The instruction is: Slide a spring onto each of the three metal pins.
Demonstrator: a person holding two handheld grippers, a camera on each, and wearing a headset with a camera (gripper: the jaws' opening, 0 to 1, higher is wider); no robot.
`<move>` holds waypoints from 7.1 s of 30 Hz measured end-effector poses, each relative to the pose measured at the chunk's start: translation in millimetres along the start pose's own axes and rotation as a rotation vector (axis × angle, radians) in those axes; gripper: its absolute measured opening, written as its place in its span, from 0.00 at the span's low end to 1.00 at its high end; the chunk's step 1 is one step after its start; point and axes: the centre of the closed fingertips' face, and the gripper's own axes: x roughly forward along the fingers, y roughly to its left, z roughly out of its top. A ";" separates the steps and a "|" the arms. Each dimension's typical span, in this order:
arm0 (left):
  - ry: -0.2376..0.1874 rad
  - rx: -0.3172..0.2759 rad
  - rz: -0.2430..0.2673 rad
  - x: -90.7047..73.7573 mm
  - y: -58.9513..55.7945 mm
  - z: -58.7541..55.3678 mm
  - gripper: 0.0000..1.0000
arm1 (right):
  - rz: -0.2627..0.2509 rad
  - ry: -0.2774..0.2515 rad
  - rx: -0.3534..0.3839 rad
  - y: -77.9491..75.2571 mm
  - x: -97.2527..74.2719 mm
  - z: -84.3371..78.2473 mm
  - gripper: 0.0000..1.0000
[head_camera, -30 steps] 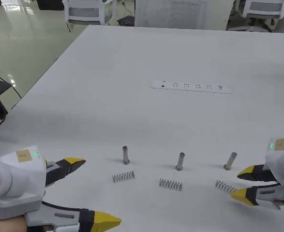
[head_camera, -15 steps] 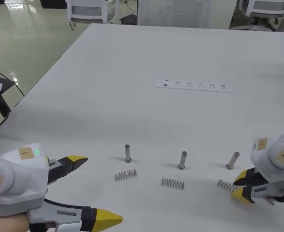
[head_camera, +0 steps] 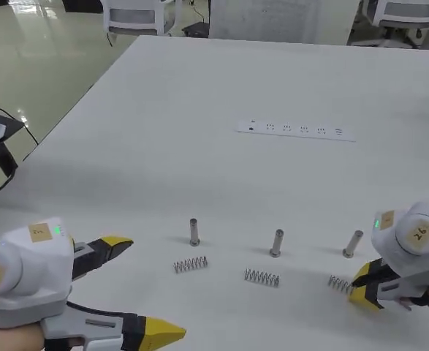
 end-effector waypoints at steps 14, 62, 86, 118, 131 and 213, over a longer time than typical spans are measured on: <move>-0.001 0.028 -0.044 4.6 -11.5 9.1 0.91 | 0.014 -0.032 -0.058 11.3 -20.5 8.0 0.08; -0.031 0.175 -0.371 103.6 -106.1 37.7 0.40 | 0.084 -0.184 -0.319 83.5 -42.5 82.7 0.08; -0.065 0.243 -0.408 108.8 -116.2 45.6 0.03 | 0.087 -0.202 -0.361 86.6 -42.9 91.7 0.08; -0.072 0.257 -0.445 103.8 -120.8 50.6 0.02 | 0.094 -0.239 -0.305 84.6 -48.4 86.7 0.12; -0.070 0.257 -0.449 102.8 -123.0 49.4 0.02 | 0.084 -0.258 -0.303 85.9 -48.3 80.5 0.08; -0.043 0.194 -0.375 98.5 -106.7 42.0 0.21 | 0.134 -0.595 -0.205 101.3 -76.8 136.0 0.07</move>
